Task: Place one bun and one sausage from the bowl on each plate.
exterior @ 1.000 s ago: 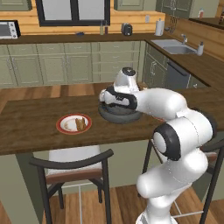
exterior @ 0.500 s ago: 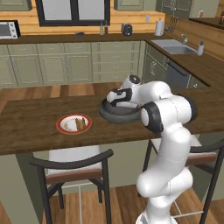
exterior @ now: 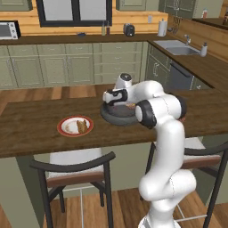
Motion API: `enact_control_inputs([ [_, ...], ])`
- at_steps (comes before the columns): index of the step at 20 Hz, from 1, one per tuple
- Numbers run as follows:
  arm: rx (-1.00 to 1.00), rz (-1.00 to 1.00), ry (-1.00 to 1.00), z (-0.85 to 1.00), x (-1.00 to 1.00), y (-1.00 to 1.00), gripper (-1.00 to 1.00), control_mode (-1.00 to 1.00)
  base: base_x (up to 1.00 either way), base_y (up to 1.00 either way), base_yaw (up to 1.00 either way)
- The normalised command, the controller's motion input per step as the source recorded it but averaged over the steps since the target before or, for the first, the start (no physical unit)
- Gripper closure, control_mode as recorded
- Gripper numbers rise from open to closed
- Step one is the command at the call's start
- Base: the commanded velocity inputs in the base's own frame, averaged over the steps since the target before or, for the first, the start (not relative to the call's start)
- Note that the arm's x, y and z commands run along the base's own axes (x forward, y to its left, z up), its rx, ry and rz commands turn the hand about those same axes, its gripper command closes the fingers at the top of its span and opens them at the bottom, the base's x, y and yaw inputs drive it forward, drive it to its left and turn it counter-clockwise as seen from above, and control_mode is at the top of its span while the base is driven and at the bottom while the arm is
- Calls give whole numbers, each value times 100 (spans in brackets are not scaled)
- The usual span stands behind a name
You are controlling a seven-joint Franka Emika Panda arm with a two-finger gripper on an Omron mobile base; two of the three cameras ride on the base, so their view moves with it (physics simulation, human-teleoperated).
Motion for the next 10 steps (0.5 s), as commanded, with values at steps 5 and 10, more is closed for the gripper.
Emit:
enact_control_inputs([
  [5, 0, 0, 0, -48, 47, 0, -100, -100, 0, 0, 0],
  [10, 0, 0, 4, -34, 56, 0, -100, -100, 0, 0, 0],
])
